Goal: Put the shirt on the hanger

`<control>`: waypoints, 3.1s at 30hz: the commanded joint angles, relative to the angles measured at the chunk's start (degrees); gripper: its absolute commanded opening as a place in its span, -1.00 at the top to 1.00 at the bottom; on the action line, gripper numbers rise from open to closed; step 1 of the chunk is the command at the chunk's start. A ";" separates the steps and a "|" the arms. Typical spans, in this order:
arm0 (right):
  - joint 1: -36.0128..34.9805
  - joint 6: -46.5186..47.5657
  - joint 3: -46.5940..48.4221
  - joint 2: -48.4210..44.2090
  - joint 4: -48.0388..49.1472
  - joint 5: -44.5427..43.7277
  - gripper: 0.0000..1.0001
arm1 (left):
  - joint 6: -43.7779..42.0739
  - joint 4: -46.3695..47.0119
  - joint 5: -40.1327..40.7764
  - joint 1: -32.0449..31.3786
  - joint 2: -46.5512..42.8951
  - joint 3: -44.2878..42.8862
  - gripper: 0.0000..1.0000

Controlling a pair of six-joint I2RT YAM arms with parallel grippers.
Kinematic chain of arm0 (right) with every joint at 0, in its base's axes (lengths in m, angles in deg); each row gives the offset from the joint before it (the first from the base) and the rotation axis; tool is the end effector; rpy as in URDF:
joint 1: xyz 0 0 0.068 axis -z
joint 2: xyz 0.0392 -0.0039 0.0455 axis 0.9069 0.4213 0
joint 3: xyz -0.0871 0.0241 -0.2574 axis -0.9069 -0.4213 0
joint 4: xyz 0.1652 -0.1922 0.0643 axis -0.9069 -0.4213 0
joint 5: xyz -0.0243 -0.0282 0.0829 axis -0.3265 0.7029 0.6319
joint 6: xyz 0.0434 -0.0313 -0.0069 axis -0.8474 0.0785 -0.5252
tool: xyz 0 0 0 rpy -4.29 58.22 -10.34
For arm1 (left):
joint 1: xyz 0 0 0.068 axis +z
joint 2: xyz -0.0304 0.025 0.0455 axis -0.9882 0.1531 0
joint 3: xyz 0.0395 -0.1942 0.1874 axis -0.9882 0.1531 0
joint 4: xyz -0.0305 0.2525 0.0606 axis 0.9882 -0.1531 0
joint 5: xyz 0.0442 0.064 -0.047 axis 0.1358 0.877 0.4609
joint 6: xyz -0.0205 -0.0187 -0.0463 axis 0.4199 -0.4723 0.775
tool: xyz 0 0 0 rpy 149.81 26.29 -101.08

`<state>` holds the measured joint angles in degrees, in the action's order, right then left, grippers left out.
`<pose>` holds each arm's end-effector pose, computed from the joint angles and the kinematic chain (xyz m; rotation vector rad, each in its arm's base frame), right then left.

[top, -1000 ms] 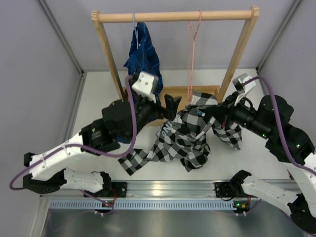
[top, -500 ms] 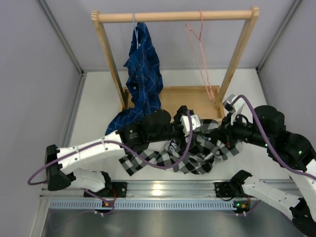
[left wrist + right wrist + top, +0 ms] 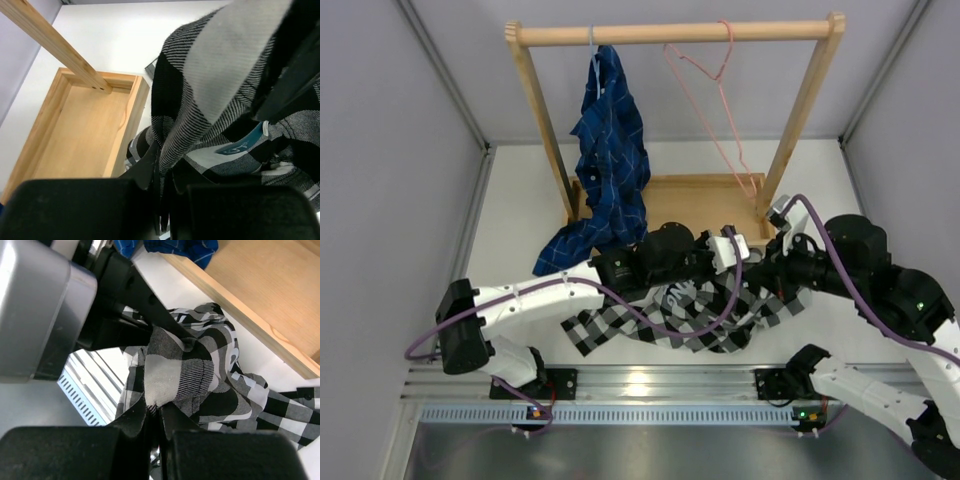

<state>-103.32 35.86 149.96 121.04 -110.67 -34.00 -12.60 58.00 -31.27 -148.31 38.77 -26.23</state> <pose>0.0776 0.0716 0.4148 -0.7825 2.0235 0.6737 0.1347 -0.3224 0.3497 1.2815 1.4331 -0.6563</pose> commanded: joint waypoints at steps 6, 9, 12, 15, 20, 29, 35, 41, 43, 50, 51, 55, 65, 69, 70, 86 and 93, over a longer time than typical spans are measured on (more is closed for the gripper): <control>-0.78 -3.49 -4.69 -1.93 3.89 -10.78 0.73 | 1.49 2.75 1.67 0.23 -3.93 -2.59 1.00; -0.78 -8.32 -9.17 -3.68 8.89 -12.03 -0.21 | 4.91 2.41 10.17 0.23 -3.24 -4.69 1.00; -0.78 -12.81 -14.70 -7.11 12.77 -8.00 -0.34 | 9.04 0.82 16.25 0.14 -2.10 -7.59 1.00; -0.79 -17.99 -23.04 -9.84 19.36 -3.77 -0.51 | 13.26 0.82 22.05 0.23 -1.13 -8.82 1.00; -0.87 -28.27 -35.53 -13.08 28.05 -3.24 -0.45 | 19.59 0.73 28.99 0.23 -0.34 -9.53 1.00; -1.05 -30.93 -38.63 -18.02 29.22 -9.30 0.61 | 24.25 -1.99 33.05 0.23 2.13 -12.08 1.00; -1.05 -17.67 -20.38 -7.84 26.33 -12.82 1.00 | 24.70 -1.38 31.48 0.14 -7.42 -11.99 1.00; -1.05 -8.69 12.41 5.70 21.14 -5.54 1.00 | 19.16 6.42 12.15 0.05 -24.38 -9.27 1.00; -1.05 -7.73 23.44 10.78 19.92 0.42 1.00 | 18.72 6.88 10.38 0.05 -27.92 -10.14 1.00; -1.05 -5.53 58.03 25.48 8.58 1.35 1.00 | 22.22 8.73 -5.36 0.05 -37.86 -12.43 1.00; -1.05 -4.83 60.32 26.19 5.26 -2.76 1.00 | 23.89 8.64 -4.84 0.05 -38.04 -11.82 1.00; -1.05 -5.08 46.93 21.11 1.11 -17.27 1.00 | 28.81 8.64 1.48 0.05 -37.87 -4.36 1.00; -1.05 -12.19 -3.51 0.01 -0.85 -25.47 0.92 | 57.35 2.67 30.38 0.05 -26.80 22.18 1.00; -1.05 -15.09 -13.01 0.18 6.44 -21.54 0.86 | 59.76 6.10 32.87 0.14 -17.85 25.02 1.00; -1.05 -15.36 -14.96 0.18 8.54 -20.47 0.73 | 59.85 5.57 33.04 0.14 -13.48 23.18 1.00; -1.14 -28.10 -29.04 -4.04 17.01 -29.68 -0.32 | 63.72 2.58 32.43 2.95 -4.82 19.56 1.00; -1.66 -30.13 -28.43 -6.32 13.49 -30.12 0.02 | 65.56 3.10 31.82 3.39 -2.53 18.95 1.00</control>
<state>-104.72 8.39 120.91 115.27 -97.16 -61.28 50.92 58.43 0.25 -145.31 36.08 -5.20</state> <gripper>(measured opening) 0.495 0.059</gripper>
